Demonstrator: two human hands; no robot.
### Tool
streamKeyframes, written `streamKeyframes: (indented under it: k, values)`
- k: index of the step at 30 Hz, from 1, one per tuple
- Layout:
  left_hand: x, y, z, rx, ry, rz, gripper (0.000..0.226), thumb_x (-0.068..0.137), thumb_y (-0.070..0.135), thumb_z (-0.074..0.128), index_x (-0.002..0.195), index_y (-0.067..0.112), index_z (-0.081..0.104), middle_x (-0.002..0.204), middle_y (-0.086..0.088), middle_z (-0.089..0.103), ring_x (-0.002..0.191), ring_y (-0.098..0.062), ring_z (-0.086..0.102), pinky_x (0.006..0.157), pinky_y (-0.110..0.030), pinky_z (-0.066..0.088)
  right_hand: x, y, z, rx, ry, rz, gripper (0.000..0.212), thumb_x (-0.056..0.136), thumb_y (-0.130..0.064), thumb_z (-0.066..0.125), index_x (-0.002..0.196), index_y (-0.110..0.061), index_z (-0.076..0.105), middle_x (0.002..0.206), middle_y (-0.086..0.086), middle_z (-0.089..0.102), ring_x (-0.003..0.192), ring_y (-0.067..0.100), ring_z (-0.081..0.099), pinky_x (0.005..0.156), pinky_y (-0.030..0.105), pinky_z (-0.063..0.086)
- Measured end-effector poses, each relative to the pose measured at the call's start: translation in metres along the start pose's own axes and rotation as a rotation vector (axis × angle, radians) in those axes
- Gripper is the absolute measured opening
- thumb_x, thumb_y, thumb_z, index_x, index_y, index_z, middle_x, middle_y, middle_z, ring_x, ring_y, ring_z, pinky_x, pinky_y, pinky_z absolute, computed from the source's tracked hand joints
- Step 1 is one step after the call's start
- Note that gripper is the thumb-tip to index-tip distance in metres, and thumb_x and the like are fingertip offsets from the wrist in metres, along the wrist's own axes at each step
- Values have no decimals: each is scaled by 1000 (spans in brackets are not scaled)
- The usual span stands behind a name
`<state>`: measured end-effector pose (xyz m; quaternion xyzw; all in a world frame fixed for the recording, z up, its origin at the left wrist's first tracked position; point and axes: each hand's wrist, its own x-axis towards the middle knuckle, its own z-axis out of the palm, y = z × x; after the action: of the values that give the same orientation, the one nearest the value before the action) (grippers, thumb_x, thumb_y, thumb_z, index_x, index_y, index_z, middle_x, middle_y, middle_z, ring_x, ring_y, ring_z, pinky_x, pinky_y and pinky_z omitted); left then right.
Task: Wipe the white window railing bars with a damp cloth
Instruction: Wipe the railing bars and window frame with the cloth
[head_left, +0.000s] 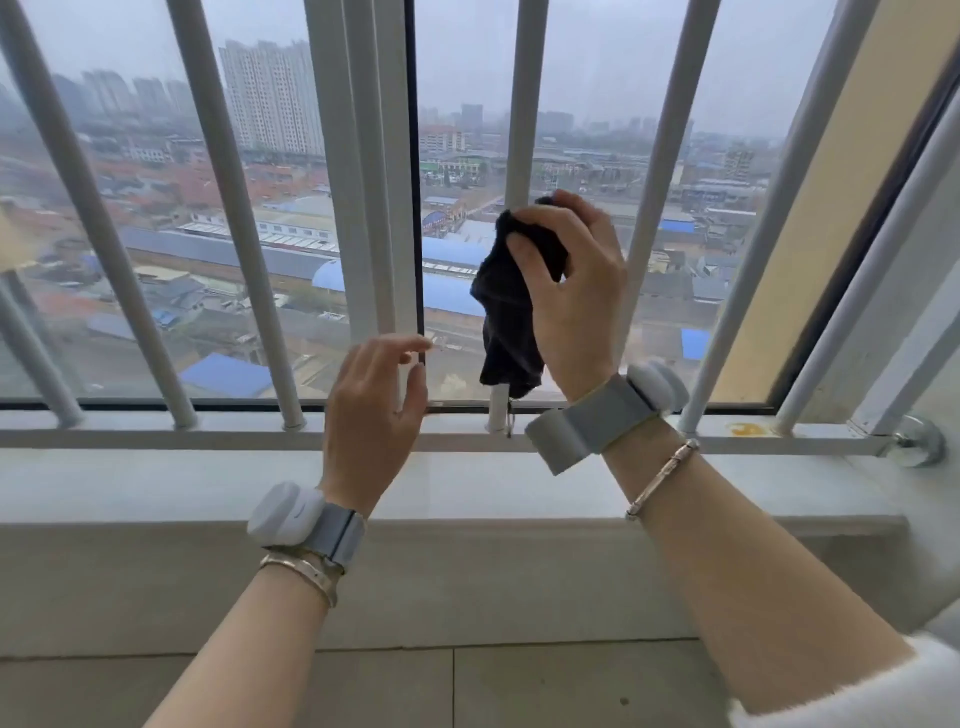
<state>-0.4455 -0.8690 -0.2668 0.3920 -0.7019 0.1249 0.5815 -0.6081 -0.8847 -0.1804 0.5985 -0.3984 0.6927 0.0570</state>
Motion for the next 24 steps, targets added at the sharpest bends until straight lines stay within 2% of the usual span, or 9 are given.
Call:
streamKeyframes:
  k: [2, 6, 9, 11, 13, 15, 18, 21, 24]
  values:
    - [8, -7, -7, -9, 51, -19, 22, 85, 9, 57, 107, 10, 52, 103, -10, 59, 93, -9, 48, 82, -23, 46, -1, -1, 12, 30, 36, 9, 13, 82, -11, 68, 95, -10, 70, 106, 9, 62, 98, 12, 56, 88, 14, 42]
    - [15, -12, -7, -164, 45, -207, 45, 85, 10, 62, 125, 11, 41, 121, -8, 49, 103, -9, 52, 83, -18, 50, -53, 24, 15, -21, -44, 2, 10, 79, -5, 70, 90, -6, 69, 98, 9, 63, 91, 14, 58, 84, 14, 44]
    - [15, -14, -2, -260, -8, -321, 52, 88, 8, 59, 134, 11, 35, 117, -4, 54, 97, -7, 58, 80, -15, 51, -91, 44, 8, -138, -196, 4, 10, 77, -1, 70, 86, -5, 68, 97, 11, 62, 86, 22, 60, 81, 13, 44]
    - [13, -16, 0, -250, -53, -370, 47, 90, 10, 57, 133, 10, 38, 111, -2, 57, 90, -4, 58, 78, -14, 51, -89, 43, 4, -155, -244, 10, 10, 74, 0, 71, 83, -4, 68, 95, 10, 62, 84, 23, 60, 80, 9, 42]
    - [10, -17, 3, -219, -83, -382, 40, 91, 13, 54, 129, 8, 43, 110, -6, 62, 90, -8, 59, 76, -13, 49, -70, 31, 4, -135, -213, 14, 9, 74, -2, 73, 82, -3, 69, 93, 9, 64, 83, 20, 60, 79, 6, 40]
    - [7, -20, 5, -210, -78, -371, 38, 92, 13, 53, 128, 7, 44, 110, -8, 63, 93, -11, 59, 76, -11, 46, -41, 12, 10, -89, -81, -7, 9, 74, -4, 74, 82, -3, 70, 92, 8, 66, 84, 13, 58, 81, 3, 37]
    - [3, -22, 8, -190, -57, -344, 39, 93, 12, 51, 131, 6, 43, 111, -9, 63, 96, -14, 61, 79, -16, 47, -11, -5, 23, -74, 109, -55, 12, 74, -2, 73, 85, -4, 69, 94, 9, 64, 86, 7, 54, 82, 0, 34]
    - [1, -21, 12, -186, -25, -340, 41, 94, 13, 50, 133, 5, 42, 113, -10, 63, 98, -16, 61, 82, -21, 49, -29, 7, 33, -131, 81, -62, 19, 78, 0, 69, 94, -7, 63, 100, 13, 60, 88, 16, 57, 80, 0, 36]
    - [-2, -19, 14, -182, 1, -336, 41, 95, 13, 49, 134, 5, 42, 115, -11, 63, 99, -17, 62, 84, -24, 50, -75, 31, 32, -184, -25, -45, 33, 80, 0, 67, 98, -19, 47, 94, 12, 58, 78, 18, 57, 68, 9, 41]
